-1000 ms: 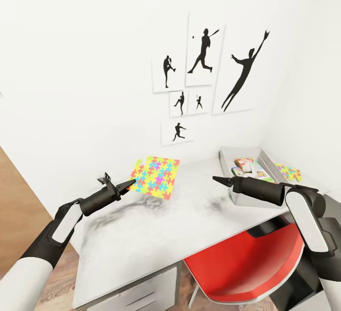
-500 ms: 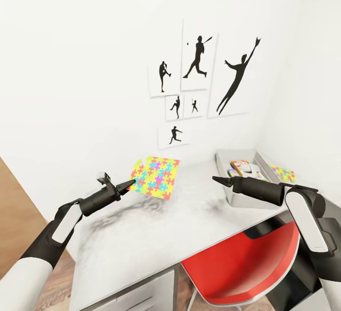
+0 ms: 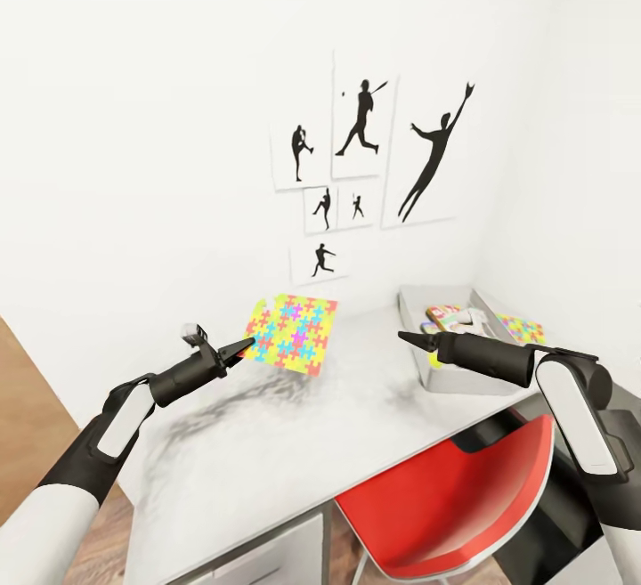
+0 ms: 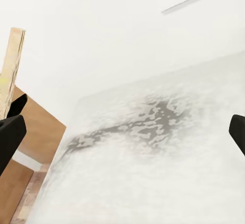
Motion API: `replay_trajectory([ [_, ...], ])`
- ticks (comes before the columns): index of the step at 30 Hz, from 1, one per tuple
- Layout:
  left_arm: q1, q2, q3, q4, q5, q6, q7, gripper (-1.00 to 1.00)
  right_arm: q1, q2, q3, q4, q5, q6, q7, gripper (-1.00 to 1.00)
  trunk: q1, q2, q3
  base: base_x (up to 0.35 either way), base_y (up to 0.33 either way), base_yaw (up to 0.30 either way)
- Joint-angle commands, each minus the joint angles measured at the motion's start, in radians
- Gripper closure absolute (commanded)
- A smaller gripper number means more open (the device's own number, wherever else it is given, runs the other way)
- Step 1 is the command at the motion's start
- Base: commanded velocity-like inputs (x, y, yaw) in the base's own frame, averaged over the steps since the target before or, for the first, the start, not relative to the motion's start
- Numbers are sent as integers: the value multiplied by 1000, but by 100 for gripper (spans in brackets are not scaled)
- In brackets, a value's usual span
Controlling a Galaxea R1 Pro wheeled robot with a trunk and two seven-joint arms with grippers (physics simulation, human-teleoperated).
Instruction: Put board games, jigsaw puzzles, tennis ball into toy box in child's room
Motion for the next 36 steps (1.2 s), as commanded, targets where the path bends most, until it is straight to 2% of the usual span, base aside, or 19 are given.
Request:
replay_trajectory([
  [1, -1, 1, -3, 0, 7, 5, 1, 100, -1, 0, 0, 0, 7, 2, 7, -100, 1, -2, -1, 0, 0, -71],
  [10, -1, 2, -3, 0, 7, 5, 1, 100, -1, 0, 0, 0, 7, 2, 11, -100, 1, -2, 12, 0, 0, -60],
  [21, -1, 2, -3, 1, 6, 5, 3, 100, -1, 3, -12, 1, 8, -5, 17, -100, 1, -2, 15, 0, -14, -12],
  [36, -1, -1, -3, 1, 3, 3, 9, 100, -2, 4, -10, 1, 7, 2, 15, -100, 1, -2, 16, 0, -214, -1],
])
